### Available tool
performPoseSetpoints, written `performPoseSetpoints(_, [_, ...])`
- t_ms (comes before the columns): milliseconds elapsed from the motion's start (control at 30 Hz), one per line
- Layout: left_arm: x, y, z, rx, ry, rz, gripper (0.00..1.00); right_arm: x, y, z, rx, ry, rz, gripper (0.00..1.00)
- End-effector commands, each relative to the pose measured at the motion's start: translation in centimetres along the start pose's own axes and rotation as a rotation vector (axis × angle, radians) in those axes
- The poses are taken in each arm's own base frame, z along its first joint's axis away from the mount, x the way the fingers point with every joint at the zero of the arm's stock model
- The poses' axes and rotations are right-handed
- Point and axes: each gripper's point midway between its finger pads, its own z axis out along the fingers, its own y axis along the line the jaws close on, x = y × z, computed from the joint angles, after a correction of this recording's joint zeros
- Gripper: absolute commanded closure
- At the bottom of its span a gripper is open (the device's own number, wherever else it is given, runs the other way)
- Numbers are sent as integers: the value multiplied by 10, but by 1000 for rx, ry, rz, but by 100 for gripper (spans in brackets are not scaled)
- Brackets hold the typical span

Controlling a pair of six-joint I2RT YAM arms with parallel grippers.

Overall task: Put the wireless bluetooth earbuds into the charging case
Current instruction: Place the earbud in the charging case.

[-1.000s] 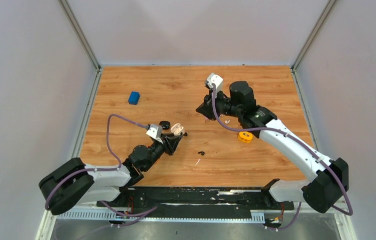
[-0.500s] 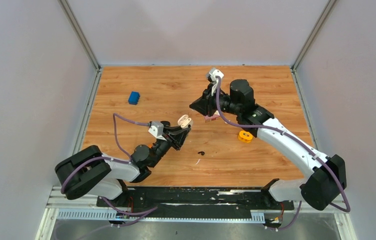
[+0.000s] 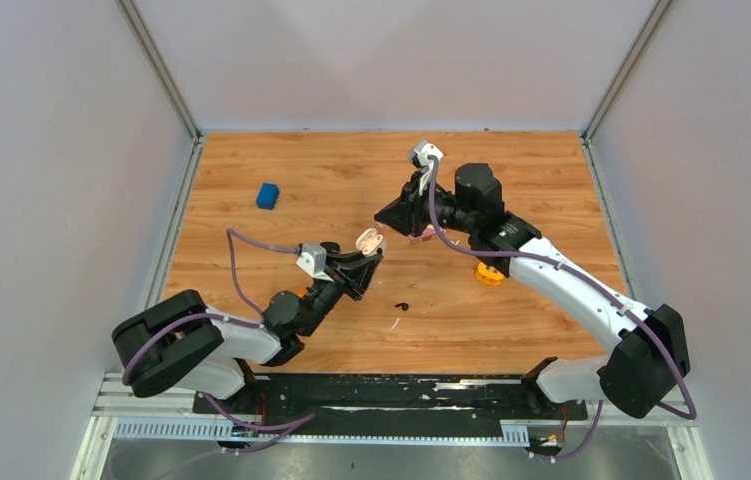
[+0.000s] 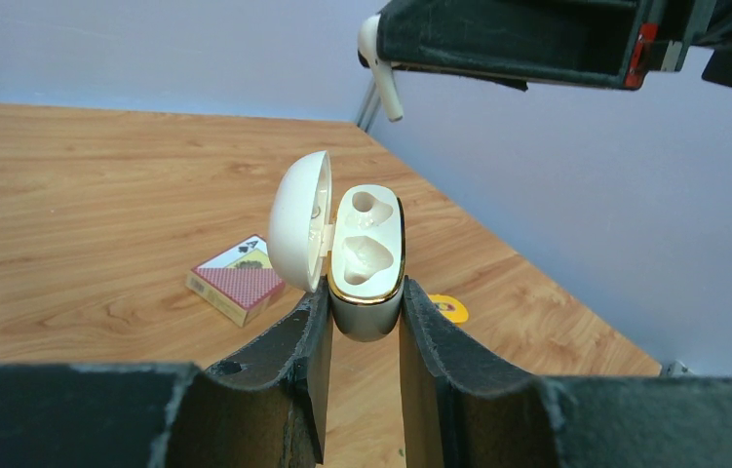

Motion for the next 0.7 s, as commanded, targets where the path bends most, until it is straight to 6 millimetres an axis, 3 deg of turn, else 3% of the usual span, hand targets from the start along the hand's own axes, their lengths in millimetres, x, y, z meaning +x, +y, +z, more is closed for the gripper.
performPoseSetpoints(0, [-46,-18,13,32,-162,-81,100,-8,7,6,-33,-40,-18,89])
performPoseSetpoints(333, [-44,-27,19,63,-151,-164,100,-5,8,6,-36,-41,-29,89])
performPoseSetpoints(667, [-55,-28,15,59,-182,-207,100,-2,10,6,-42,-38,-55,89])
